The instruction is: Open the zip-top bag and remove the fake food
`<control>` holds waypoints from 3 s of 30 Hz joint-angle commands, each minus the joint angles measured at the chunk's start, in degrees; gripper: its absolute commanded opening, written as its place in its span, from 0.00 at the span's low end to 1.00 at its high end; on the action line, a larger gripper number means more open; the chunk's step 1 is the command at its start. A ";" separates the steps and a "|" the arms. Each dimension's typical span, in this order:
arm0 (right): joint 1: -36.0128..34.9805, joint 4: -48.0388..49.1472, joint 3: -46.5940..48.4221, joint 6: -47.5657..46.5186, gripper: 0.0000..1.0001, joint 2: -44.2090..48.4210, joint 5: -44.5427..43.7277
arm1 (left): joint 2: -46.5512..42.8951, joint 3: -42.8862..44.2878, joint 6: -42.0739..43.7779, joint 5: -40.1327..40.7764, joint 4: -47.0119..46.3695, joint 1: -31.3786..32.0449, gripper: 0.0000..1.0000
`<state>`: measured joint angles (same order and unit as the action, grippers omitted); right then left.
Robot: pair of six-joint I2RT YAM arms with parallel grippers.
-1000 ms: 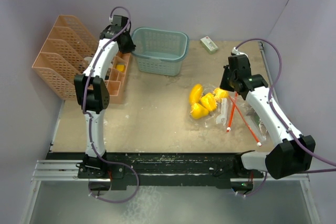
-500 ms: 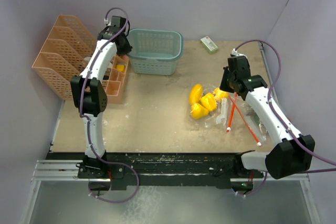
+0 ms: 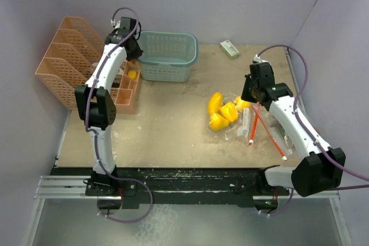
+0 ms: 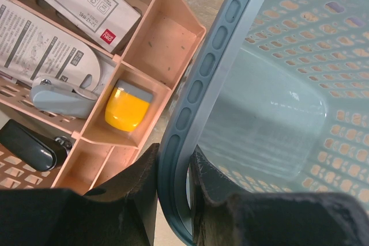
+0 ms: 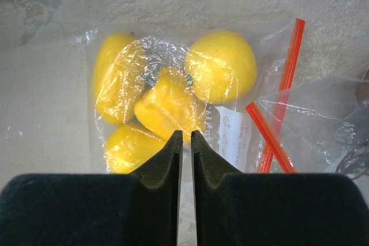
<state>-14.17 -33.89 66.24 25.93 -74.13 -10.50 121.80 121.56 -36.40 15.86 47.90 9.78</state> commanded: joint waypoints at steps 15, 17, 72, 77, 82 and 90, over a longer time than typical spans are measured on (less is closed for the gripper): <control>0.20 0.01 0.64 -0.79 0.13 0.74 0.26 | 2.97 2.38 -2.30 -1.09 -4.57 -1.80 0.01; 0.20 -0.15 0.65 -0.88 0.13 0.76 0.07 | 3.63 2.89 -2.66 -1.24 -4.48 -1.95 0.01; 7.57 -0.91 -14.66 9.72 0.53 -3.42 13.14 | -16.81 -26.38 -8.04 2.51 -11.46 41.17 0.79; 7.58 -0.93 -10.79 6.41 0.08 -5.50 13.52 | -19.43 -29.89 -9.05 2.78 -11.45 41.60 0.79; 7.37 -3.37 -3.72 3.85 0.00 -2.86 12.77 | -20.94 -29.43 -6.50 6.63 -11.38 44.53 0.79; 7.07 -5.42 3.57 5.76 0.00 -2.05 18.11 | -19.91 -25.70 2.31 2.03 -20.82 52.37 0.88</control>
<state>-6.74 -37.43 66.54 31.48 -76.58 4.23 103.92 92.29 -38.57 21.45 35.38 59.48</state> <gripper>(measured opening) 0.005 0.856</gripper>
